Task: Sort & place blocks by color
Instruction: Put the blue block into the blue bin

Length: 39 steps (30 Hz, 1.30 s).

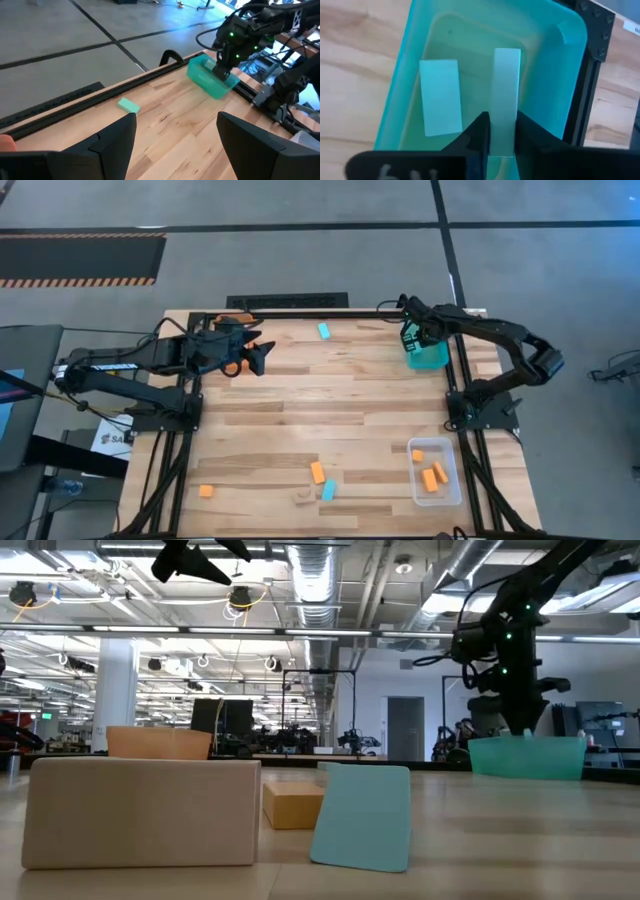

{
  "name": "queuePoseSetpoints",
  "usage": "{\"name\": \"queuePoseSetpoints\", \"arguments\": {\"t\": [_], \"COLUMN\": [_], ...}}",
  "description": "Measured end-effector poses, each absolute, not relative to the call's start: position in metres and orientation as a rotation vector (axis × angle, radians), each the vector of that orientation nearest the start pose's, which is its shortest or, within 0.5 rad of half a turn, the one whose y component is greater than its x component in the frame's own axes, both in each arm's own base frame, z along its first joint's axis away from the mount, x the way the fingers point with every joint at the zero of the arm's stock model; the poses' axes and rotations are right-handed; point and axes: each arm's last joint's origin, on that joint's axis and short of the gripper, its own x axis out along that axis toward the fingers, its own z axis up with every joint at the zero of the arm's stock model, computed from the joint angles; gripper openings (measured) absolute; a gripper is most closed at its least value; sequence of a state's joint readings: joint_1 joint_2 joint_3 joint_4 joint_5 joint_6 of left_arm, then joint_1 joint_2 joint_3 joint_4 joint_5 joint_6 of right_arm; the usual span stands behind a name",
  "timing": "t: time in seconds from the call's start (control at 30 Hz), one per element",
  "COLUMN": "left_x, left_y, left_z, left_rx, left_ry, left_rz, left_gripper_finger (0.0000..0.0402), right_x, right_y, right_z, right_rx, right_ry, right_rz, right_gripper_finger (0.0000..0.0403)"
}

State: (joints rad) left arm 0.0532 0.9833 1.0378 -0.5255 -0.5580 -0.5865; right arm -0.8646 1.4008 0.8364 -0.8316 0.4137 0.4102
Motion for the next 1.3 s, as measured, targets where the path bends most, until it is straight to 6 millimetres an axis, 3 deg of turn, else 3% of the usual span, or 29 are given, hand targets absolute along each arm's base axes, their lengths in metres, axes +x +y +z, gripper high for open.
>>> {"name": "queuePoseSetpoints", "arguments": {"t": [0.43,0.67,0.8,1.0,1.17,1.3], "left_x": [0.195,0.193,0.193,0.192,0.193,0.200], "left_y": [0.030,0.029,0.027,0.024,0.023,0.021], "left_z": [0.353,0.348,0.348,0.347,0.347,0.332], "left_rx": [-0.439,-0.431,-0.428,-0.383,-0.348,-0.340], "left_ry": [0.287,0.348,0.351,0.382,0.384,0.309], "left_rz": [0.727,0.727,0.715,0.703,0.696,0.651], "left_gripper_finger": [0.0265,0.0265,0.0265,0.0265,0.0265,0.0265], "right_x": [0.141,0.145,0.152,0.169,0.179,0.177], "right_y": [-0.182,-0.160,-0.133,-0.076,-0.022,0.020], "right_z": [0.193,0.218,0.238,0.260,0.262,0.258], "right_rx": [0.626,0.709,0.761,0.790,0.869,0.925], "right_ry": [1.218,1.062,0.936,0.827,0.898,1.010], "right_rz": [-1.308,-1.157,-1.014,-0.776,-0.585,-0.515], "right_gripper_finger": [0.0222,0.0245,0.0239,0.0227,0.0219,0.0214]}}
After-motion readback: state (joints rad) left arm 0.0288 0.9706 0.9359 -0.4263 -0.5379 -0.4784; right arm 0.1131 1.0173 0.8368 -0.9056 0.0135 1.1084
